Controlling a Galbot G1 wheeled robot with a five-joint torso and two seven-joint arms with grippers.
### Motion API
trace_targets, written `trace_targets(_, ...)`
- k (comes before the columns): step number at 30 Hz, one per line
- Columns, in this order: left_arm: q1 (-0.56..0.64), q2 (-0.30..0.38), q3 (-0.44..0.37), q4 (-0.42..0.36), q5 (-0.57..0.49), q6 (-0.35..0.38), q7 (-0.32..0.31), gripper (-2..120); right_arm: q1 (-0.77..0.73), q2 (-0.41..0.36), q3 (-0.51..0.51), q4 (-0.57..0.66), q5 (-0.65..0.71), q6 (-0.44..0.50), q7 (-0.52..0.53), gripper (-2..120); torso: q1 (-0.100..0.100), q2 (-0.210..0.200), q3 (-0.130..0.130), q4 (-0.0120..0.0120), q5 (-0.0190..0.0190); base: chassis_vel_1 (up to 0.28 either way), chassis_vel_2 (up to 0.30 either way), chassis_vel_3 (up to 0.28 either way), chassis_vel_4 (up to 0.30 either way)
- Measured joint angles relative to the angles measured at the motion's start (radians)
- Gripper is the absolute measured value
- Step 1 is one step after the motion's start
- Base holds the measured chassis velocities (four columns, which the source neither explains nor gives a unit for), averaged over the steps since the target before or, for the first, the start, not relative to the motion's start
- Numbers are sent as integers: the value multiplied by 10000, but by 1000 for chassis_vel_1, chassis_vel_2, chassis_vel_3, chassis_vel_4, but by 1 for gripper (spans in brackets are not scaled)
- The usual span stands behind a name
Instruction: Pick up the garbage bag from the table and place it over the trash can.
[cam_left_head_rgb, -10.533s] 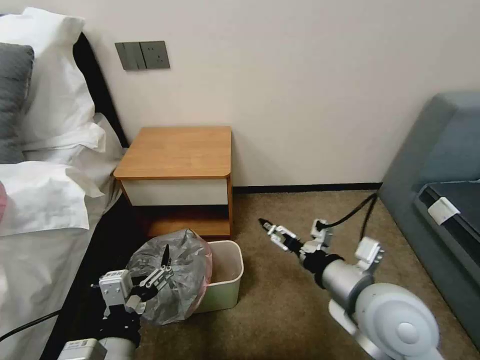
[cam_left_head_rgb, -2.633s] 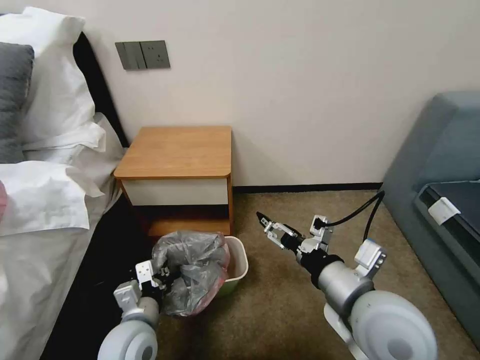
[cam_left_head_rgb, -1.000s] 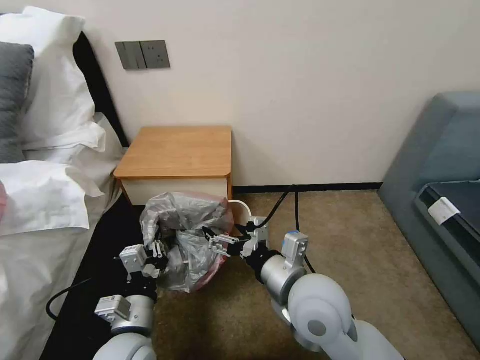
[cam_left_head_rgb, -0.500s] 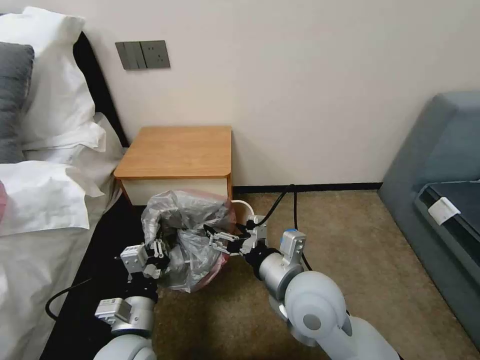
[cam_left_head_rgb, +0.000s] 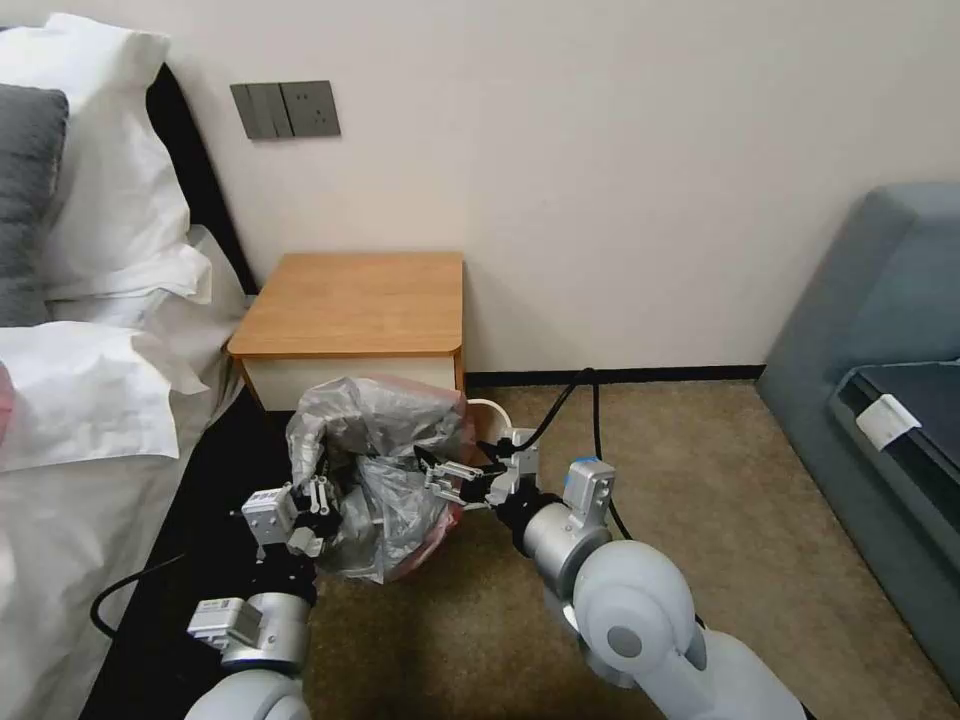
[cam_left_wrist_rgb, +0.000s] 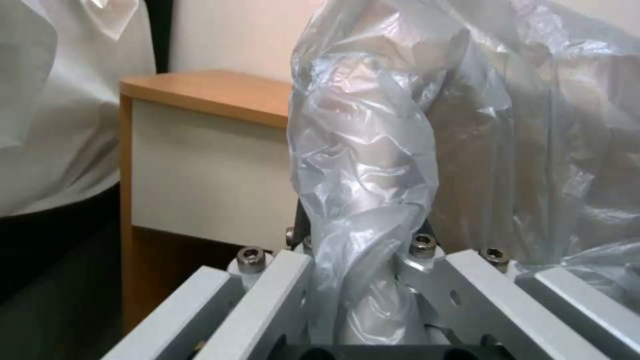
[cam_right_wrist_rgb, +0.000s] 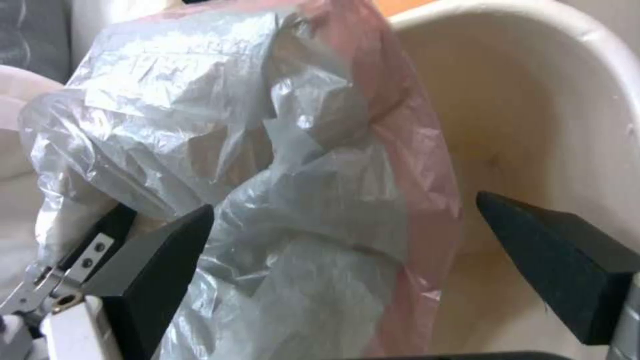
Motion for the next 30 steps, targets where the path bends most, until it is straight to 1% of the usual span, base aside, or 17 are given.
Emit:
trace_targets(5,36,-10,-42,-9,1,-40,125,5,-34,12,-38,-186,-343,325,-481,100,0,0,0,0,0,0,0,0,0)
trace_targets(13,58,-47,-48,59,98,-109,190,5,-8,4,-109,-44,-332,351,-576,100,0,1,0,0,0,0,0,0,0)
trace_targets(16,51,-55,-47,59,94,-110,189,5,-31,-15,-124,-16,-331,351,-630,93,0,0,0,0,0,0,0,0,0)
trace_targets(17,51,-55,-47,59,94,-110,189,5,-31,-15,-124,-16,-331,351,-630,93,0,0,0,0,0,0,0,0,0)
trace_targets(18,51,-57,-55,58,62,-110,160,5,-55,-29,-126,1,-339,354,-671,86,0,1,0,0,0,0,0,0,0)
trace_targets(19,50,-58,-69,52,22,-103,127,5,-79,-40,-127,25,-349,363,-708,81,0,0,0,0,0,0,0,0,0)
trace_targets(20,48,-58,-78,51,-11,-94,105,5,-95,-48,-127,43,-353,370,-742,78,0,0,0,0,0,0,0,0,0)
trace_targets(21,48,-58,-78,51,-11,-94,105,5,-95,-48,-127,43,-353,370,-742,78,0,0,0,0,0,0,0,0,0)
trace_targets(22,46,-58,-85,49,-47,-80,84,5,-128,-62,-127,67,-377,386,-802,70,0,1,0,0,0,0,0,0,0)
trace_targets(24,43,-58,-88,49,-68,-70,72,5,-149,-69,-125,73,-402,406,-854,64,0,1,0,0,0,0,0,0,0)
trace_targets(25,43,-58,-88,49,-68,-70,72,5,-149,-69,-125,73,-402,406,-854,64,0,1,0,0,0,0,0,0,0)
trace_targets(26,36,-65,-86,37,-95,-58,52,5,-182,-75,-122,76,-448,445,-960,55,0,0,0,0,0,0,0,0,0)
trace_targets(27,34,-70,-84,34,-107,-54,46,5,-194,-76,-118,76,-482,464,-1014,52,0,0,0,0,0,0,0,0,0)
trace_targets(29,33,-73,-82,32,-115,-51,44,5,-200,-78,-116,76,-501,474,-1049,51,0,0,0,0,0,0,0,0,0)
trace_targets(30,28,-80,-76,29,-158,-33,33,5,-230,-90,-109,83,-602,509,-1203,42,0,0,0,0,0,0,0,0,0)
